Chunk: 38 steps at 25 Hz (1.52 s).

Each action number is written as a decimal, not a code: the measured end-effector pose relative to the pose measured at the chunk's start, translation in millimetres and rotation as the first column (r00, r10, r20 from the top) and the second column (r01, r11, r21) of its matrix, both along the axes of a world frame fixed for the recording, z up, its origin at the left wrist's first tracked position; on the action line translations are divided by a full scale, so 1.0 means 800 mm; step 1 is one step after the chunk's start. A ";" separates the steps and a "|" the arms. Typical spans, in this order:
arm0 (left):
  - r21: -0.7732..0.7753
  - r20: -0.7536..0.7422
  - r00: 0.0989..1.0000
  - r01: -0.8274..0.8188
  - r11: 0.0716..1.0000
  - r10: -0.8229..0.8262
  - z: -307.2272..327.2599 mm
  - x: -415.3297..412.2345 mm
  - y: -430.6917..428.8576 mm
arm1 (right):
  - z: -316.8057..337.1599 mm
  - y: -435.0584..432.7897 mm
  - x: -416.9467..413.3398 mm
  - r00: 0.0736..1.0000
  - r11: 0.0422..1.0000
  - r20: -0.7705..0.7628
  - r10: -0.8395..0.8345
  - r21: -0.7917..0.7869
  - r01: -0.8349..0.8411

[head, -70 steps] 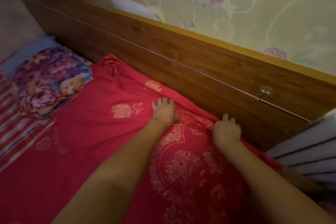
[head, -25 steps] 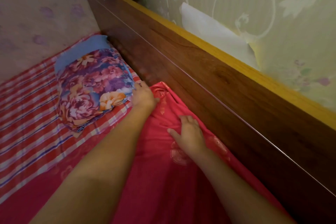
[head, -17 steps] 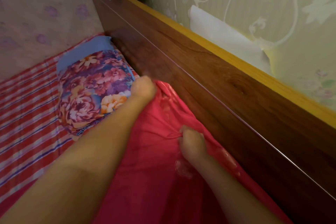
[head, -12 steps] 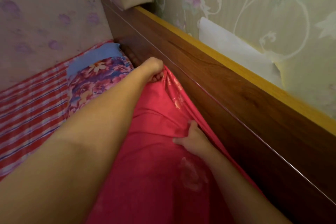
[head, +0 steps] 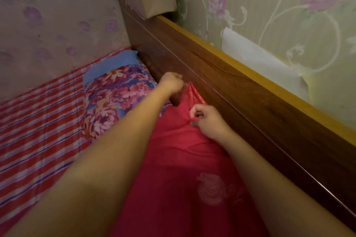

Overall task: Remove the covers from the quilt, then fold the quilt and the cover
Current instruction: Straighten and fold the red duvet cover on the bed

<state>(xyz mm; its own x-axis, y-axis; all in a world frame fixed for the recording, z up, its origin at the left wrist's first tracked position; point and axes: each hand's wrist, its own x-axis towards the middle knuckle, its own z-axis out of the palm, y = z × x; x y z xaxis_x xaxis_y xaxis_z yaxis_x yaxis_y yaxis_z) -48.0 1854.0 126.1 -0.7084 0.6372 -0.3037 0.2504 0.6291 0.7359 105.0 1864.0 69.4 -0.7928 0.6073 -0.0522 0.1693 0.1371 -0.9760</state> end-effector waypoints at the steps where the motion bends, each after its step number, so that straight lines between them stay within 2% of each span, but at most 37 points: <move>1: -0.080 -0.172 0.985 -0.040 0.996 0.025 -0.015 0.006 -0.019 | -0.010 -0.012 0.002 1.000 1.000 -0.002 0.016 0.020 -0.016; 2: -0.184 -0.264 0.964 -0.066 0.981 0.015 -0.030 0.016 -0.040 | -0.023 -0.026 0.004 1.000 1.000 0.001 0.027 0.014 -0.027; 3: -0.311 -0.271 0.962 -0.051 0.949 -0.037 -0.045 0.029 -0.061 | -0.033 -0.039 0.006 0.999 0.999 -0.008 0.047 0.009 -0.047; 4: -0.399 -0.235 0.968 -0.019 0.917 -0.082 -0.062 0.039 -0.080 | -0.037 -0.050 0.008 0.995 0.994 -0.017 0.101 -0.044 -0.102; 5: -0.405 -0.190 0.978 -0.001 0.915 -0.083 -0.078 0.043 -0.096 | -0.040 -0.059 0.009 0.986 0.980 -0.022 0.166 -0.107 -0.168; 7: -0.196 -0.039 0.997 -0.080 0.977 0.073 -0.104 0.041 -0.111 | -0.047 -0.063 0.006 0.980 0.954 -0.022 0.196 -0.229 -0.195; 8: -0.073 0.111 0.978 -0.171 0.983 0.178 -0.109 0.036 -0.115 | -0.052 -0.059 0.001 0.995 0.976 0.002 0.095 -0.197 -0.093; 9: 0.017 0.300 0.924 -0.256 0.967 0.239 -0.110 0.035 -0.116 | -0.057 -0.052 -0.006 0.998 0.993 0.042 -0.042 -0.112 0.047; 11: 0.136 0.647 0.724 -0.418 0.898 0.239 -0.110 0.036 -0.117 | -0.055 -0.041 -0.020 0.979 0.986 0.127 -0.162 -0.018 0.166; 13: 0.160 0.772 0.608 -0.468 0.869 0.185 -0.101 0.038 -0.119 | -0.045 -0.044 -0.035 0.953 0.988 0.263 -0.152 0.021 0.151; 15: 0.165 0.814 0.551 -0.524 0.836 0.185 -0.088 0.040 -0.114 | -0.030 -0.048 -0.044 0.884 0.954 0.407 -0.229 0.274 0.121; 18: 0.201 0.799 0.570 -0.553 0.808 0.192 -0.063 0.042 -0.097 | -0.004 -0.041 -0.053 0.823 0.810 0.434 -0.366 0.584 0.052; 20: 0.252 0.774 0.611 -0.539 0.803 0.168 -0.040 0.042 -0.083 | 0.023 -0.013 -0.062 0.792 0.724 0.426 -0.438 0.689 0.029; 21: 0.274 0.730 0.663 -0.505 0.818 0.165 -0.030 0.042 -0.079 | 0.040 0.004 -0.069 0.776 0.699 0.435 -0.457 0.715 0.012; 22: 0.293 0.621 0.764 -0.434 0.852 0.176 -0.025 0.042 -0.078 | 0.055 0.020 -0.076 0.762 0.680 0.445 -0.471 0.733 -0.009; 23: 0.250 0.393 0.900 -0.299 0.921 0.186 -0.028 0.044 -0.078 | 0.068 0.033 -0.083 0.751 0.674 0.454 -0.479 0.739 -0.017; 24: 0.122 0.084 0.983 -0.171 0.978 0.162 -0.040 0.051 -0.080 | 0.077 0.043 -0.090 0.745 0.674 0.456 -0.487 0.738 -0.011; 25: -0.028 -0.187 0.979 -0.092 0.995 0.085 -0.057 0.069 -0.092 | 0.078 0.049 -0.097 0.741 0.685 0.460 -0.490 0.728 0.002; 26: -0.159 -0.281 0.959 -0.076 0.984 0.029 -0.079 0.096 -0.110 | 0.074 0.052 -0.102 0.740 0.705 0.467 -0.485 0.709 0.015; 27: -0.243 -0.257 0.966 -0.068 0.968 0.004 -0.104 0.122 -0.120 | 0.066 0.053 -0.106 0.742 0.722 0.475 -0.472 0.692 0.016; 29: -0.266 -0.122 0.992 -0.047 0.963 0.015 -0.146 0.154 -0.132 | 0.044 0.039 -0.095 0.788 0.705 0.442 -0.429 0.709 -0.013; 30: -0.247 -0.082 0.997 -0.014 0.969 -0.007 -0.178 0.158 -0.125 | 0.025 0.025 -0.082 0.847 0.641 0.375 -0.378 0.765 -0.053; 32: -0.084 -0.060 0.995 0.078 0.993 -0.083 -0.232 0.146 -0.107 | -0.024 -0.024 -0.037 0.959 0.438 0.231 -0.167 0.888 -0.138; 33: -0.027 -0.077 0.994 0.077 0.997 -0.079 -0.254 0.133 -0.097 | -0.055 -0.052 -0.005 0.970 0.372 0.229 -0.078 0.910 -0.185; 34: -0.076 -0.147 0.987 0.058 0.995 -0.068 -0.257 0.124 -0.093 | -0.089 -0.077 0.029 0.958 0.340 0.281 -0.052 0.907 -0.248; 35: -0.163 -0.146 0.987 0.044 0.986 -0.068 -0.252 0.117 -0.090 | -0.117 -0.096 0.063 0.929 0.354 0.360 -0.086 0.882 -0.310; 36: -0.184 -0.094 0.991 0.080 0.980 -0.098 -0.245 0.109 -0.083 | -0.137 -0.105 0.093 0.889 0.398 0.431 -0.155 0.851 -0.343; 38: -0.017 0.101 0.983 0.159 0.987 -0.156 -0.214 0.095 -0.066 | -0.151 -0.101 0.141 0.828 0.435 0.459 -0.323 0.849 -0.301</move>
<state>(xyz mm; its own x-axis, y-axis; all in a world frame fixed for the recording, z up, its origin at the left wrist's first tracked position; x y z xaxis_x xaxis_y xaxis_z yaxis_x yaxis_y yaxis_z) 27.8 1801.6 -44.8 -0.5656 0.7298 -0.3839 0.2745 0.6056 0.7469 217.8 1783.0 -51.0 -0.8141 0.5640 0.1379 0.5612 0.8253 -0.0626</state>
